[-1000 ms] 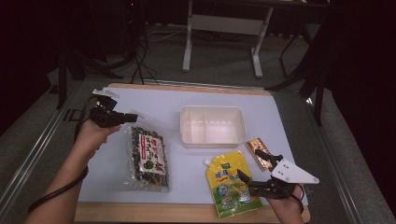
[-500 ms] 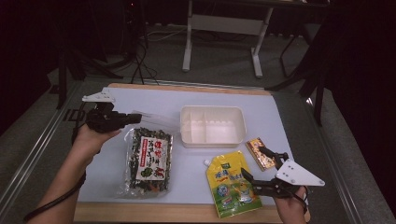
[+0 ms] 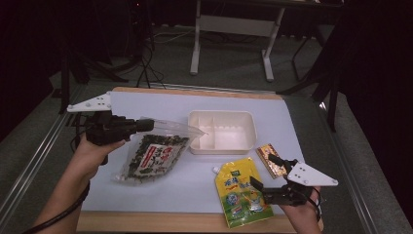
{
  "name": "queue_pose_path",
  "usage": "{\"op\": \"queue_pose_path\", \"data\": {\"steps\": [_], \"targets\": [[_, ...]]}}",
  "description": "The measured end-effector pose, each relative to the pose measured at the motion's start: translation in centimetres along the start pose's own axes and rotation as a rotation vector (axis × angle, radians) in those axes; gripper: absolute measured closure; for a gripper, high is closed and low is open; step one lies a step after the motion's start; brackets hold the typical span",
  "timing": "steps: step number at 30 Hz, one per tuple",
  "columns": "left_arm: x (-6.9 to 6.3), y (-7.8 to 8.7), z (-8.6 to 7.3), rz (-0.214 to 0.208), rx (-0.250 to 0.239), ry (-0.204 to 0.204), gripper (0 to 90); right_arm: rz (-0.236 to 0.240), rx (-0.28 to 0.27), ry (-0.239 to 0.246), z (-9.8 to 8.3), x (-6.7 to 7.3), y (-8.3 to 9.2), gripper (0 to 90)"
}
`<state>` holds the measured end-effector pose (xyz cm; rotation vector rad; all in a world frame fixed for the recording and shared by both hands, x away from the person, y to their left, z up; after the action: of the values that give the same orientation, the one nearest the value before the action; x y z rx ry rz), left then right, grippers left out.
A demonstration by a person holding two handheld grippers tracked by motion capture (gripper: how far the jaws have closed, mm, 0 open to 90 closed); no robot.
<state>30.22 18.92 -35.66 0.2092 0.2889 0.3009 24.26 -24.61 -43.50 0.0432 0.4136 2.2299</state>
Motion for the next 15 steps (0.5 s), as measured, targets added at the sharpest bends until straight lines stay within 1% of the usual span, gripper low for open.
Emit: {"op": "queue_pose_path", "data": {"steps": [1,2,3,4,5,7,8,9,11,12,13,15], "targets": [[-0.1,0.0,0.1,0.008,-0.003,-0.003,88.9,0.003,0.003,-0.004,0.1,0.1,-0.1,9.7],[-0.3,-0.1,0.3,-0.003,-0.007,-0.014,88.9,0.012,0.004,-0.005,0.1,0.1,-0.2,9.7],[-0.4,-0.2,0.4,-0.001,-0.016,-0.03,88.9,0.004,0.003,-0.001,0.3,0.1,-0.2,9.7],[-0.4,-0.3,0.5,0.003,-0.021,-0.028,88.9,0.01,-0.003,-0.001,0.5,0.0,-0.3,9.7],[-0.4,-0.3,0.6,-0.008,-0.026,-0.03,88.9,0.014,-0.015,-0.009,0.8,0.0,-0.3,9.7],[-0.5,-0.5,0.8,0.0,-0.033,-0.038,88.9,0.022,-0.02,-0.015,1.1,0.0,-0.3,9.7],[-0.6,-0.6,0.9,-0.011,-0.04,-0.042,88.9,0.023,-0.031,-0.015,1.4,0.0,-0.3,9.8],[-0.7,-0.7,1.0,-0.014,-0.046,-0.041,88.9,0.034,-0.033,-0.02,1.7,0.0,-0.4,9.7],[-1.3,-1.2,1.3,-0.049,-0.059,-0.057,88.9,0.055,-0.039,-0.037,2.2,0.0,-0.6,9.9],[-1.3,-1.2,1.3,-0.049,-0.059,-0.057,88.9,0.055,-0.039,-0.037,2.2,0.0,-0.6,9.9],[-1.9,-1.7,1.6,-0.077,-0.062,-0.073,88.9,0.08,-0.047,-0.038,2.8,0.1,-0.9,9.9],[-2.5,-2.2,1.9,-0.101,-0.066,-0.087,88.9,0.1,-0.054,-0.03,3.4,0.3,-1.3,9.9]]}}
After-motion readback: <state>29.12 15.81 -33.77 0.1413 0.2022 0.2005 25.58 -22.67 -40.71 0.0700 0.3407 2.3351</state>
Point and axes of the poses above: each handheld gripper's, and its own axes: y roughly backward along the jaws, z roughly out of its top, x roughly to its left, the point moved 3 cm from there along -y, roughly forward along the jaws, and after that the axes turned 9 degrees about -z, right-handed, at the moved point
